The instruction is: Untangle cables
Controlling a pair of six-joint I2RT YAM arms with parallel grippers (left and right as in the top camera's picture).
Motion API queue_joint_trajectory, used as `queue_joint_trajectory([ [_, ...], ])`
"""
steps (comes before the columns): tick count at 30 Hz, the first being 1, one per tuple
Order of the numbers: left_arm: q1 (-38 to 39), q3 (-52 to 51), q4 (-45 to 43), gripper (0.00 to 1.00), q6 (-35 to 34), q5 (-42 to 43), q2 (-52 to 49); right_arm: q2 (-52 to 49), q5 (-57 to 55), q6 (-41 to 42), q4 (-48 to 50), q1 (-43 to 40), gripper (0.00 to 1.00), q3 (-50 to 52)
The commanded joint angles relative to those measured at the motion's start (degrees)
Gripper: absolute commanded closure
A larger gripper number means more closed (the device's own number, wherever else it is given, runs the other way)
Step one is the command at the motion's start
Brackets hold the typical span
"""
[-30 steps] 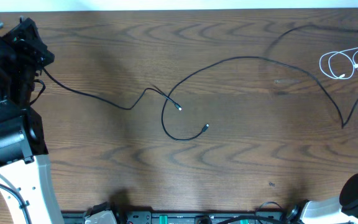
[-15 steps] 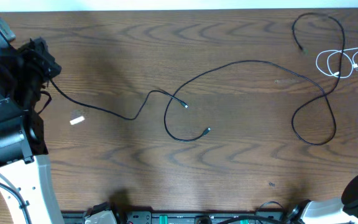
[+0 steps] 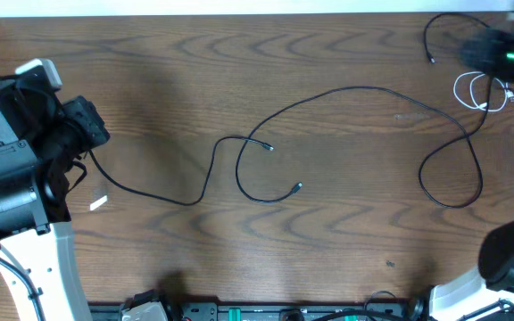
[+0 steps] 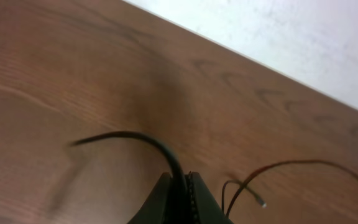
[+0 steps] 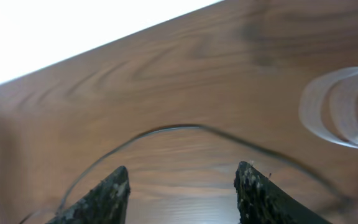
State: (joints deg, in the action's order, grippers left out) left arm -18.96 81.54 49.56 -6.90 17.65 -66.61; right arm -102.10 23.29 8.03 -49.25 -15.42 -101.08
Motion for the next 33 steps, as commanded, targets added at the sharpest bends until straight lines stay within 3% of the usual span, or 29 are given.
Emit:
queue_joint_trajectory([
  [1, 0.1, 1.1, 2.6, 0.92, 2.5, -4.0, 0.4, -3.5, -0.7, 2.0, 0.4, 10.8, 0.48, -0.3],
  [2, 0.1, 1.1, 3.7, 0.92, 0.0, -9.8, 0.4, -5.9, -1.3, 2.9, 1.4, 15.1, 0.48, -0.3],
  [6, 0.1, 1.1, 5.7, 0.92, -4.3, -18.4, 0.4, -11.6, -3.4, 4.6, 5.0, 23.8, 0.48, -0.3],
  [10, 0.1, 1.1, 6.5, 0.93, -4.4, -18.8, 0.4, -16.3, -4.6, 5.0, 10.4, 31.0, 0.47, -0.3],
  [17, 0.1, 1.1, 7.0, 0.92, -4.4, -18.7, 0.4, -23.5, -17.9, 1.7, 17.7, 42.4, 0.43, -0.3],
  [33, 0.1, 1.1, 7.0, 0.92, -4.4, -18.3, 0.4, -31.8, -26.5, 2.2, 18.8, 47.8, 0.48, -0.3],
])
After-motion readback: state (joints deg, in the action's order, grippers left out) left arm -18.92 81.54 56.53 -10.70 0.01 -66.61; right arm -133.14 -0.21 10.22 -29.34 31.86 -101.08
